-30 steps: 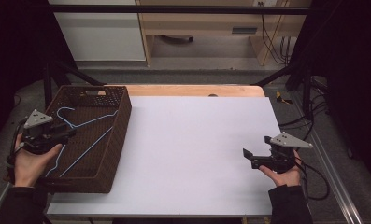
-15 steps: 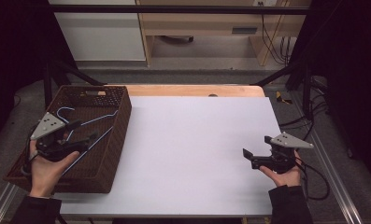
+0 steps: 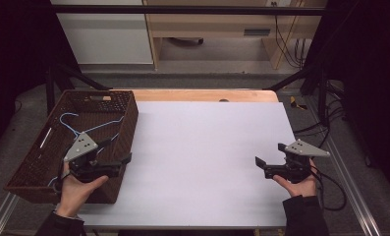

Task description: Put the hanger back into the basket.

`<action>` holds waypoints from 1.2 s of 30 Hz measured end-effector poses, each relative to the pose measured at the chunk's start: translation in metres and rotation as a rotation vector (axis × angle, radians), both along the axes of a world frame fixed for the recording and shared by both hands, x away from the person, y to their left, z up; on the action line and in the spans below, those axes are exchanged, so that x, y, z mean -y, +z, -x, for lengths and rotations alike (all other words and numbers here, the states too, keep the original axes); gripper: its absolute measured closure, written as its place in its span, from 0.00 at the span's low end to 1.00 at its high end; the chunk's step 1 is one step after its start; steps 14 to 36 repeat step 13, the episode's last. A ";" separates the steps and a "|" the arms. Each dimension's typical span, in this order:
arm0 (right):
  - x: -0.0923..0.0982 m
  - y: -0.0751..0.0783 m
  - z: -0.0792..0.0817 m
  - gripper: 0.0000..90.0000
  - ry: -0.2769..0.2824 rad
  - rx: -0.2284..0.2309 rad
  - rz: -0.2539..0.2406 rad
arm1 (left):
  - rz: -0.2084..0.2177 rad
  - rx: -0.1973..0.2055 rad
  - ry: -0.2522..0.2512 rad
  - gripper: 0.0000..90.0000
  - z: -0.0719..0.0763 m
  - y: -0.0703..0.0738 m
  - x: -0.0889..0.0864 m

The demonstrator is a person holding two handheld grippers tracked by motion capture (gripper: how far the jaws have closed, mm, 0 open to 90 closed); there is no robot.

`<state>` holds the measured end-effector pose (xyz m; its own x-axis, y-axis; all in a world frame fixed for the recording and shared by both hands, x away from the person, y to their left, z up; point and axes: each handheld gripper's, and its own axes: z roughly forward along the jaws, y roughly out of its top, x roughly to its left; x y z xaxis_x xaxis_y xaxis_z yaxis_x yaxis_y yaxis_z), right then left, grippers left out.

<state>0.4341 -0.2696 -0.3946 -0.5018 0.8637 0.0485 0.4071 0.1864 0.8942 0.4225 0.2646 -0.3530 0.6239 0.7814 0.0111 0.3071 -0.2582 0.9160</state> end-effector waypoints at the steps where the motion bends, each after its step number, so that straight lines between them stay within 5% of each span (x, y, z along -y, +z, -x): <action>1: 0.000 0.000 0.000 0.04 0.001 0.000 -0.001 | -0.001 -0.002 -0.002 0.12 0.000 -0.002 0.001; 12: 0.001 0.000 0.001 0.04 0.007 0.001 -0.010 | 0.030 -0.022 0.023 0.12 0.000 -0.019 -0.003; 36: 0.001 0.001 0.001 0.04 0.008 0.003 -0.010 | 0.034 -0.025 0.024 0.12 0.000 -0.020 -0.004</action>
